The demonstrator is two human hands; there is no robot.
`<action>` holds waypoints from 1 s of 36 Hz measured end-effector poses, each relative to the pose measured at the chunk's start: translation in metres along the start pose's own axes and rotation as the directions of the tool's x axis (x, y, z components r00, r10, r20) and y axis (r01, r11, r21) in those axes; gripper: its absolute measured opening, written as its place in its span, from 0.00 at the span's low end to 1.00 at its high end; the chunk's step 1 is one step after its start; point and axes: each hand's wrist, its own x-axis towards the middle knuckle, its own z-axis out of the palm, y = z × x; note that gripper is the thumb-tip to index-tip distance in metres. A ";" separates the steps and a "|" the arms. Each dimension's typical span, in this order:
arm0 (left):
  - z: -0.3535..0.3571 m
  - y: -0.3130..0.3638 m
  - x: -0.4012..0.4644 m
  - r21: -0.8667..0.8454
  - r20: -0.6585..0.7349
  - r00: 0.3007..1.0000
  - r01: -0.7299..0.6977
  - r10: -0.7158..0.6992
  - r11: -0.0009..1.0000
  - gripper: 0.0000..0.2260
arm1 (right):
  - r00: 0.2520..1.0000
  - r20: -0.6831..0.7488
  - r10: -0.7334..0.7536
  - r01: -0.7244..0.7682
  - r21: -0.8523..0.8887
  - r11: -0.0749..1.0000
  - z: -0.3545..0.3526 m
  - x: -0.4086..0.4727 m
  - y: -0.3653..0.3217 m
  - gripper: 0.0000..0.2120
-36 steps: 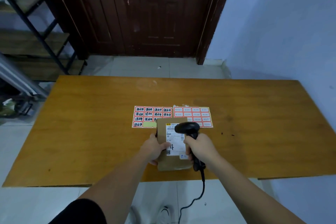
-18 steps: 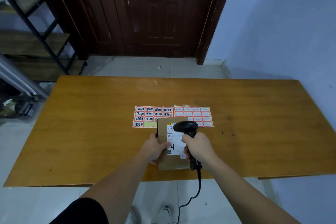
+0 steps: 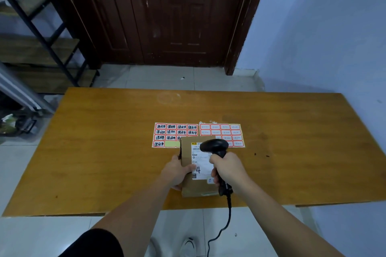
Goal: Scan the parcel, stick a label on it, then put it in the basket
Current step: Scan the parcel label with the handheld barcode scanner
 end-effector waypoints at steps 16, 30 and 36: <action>0.002 -0.001 0.001 -0.014 -0.008 1.000 -0.005 0.004 1.000 0.29 | 0.991 -0.096 -0.099 0.081 -0.176 0.981 -0.034 0.031 0.023 0.05; 0.006 -0.009 0.004 0.031 -0.060 0.997 -0.053 0.055 0.998 0.34 | 0.981 -0.189 0.040 -0.094 -0.284 0.954 -0.078 0.090 0.106 0.10; 0.007 -0.008 0.003 0.035 -0.071 0.996 -0.047 0.049 0.998 0.32 | 0.978 -0.201 0.064 -0.118 -0.272 0.955 -0.077 0.110 0.123 0.13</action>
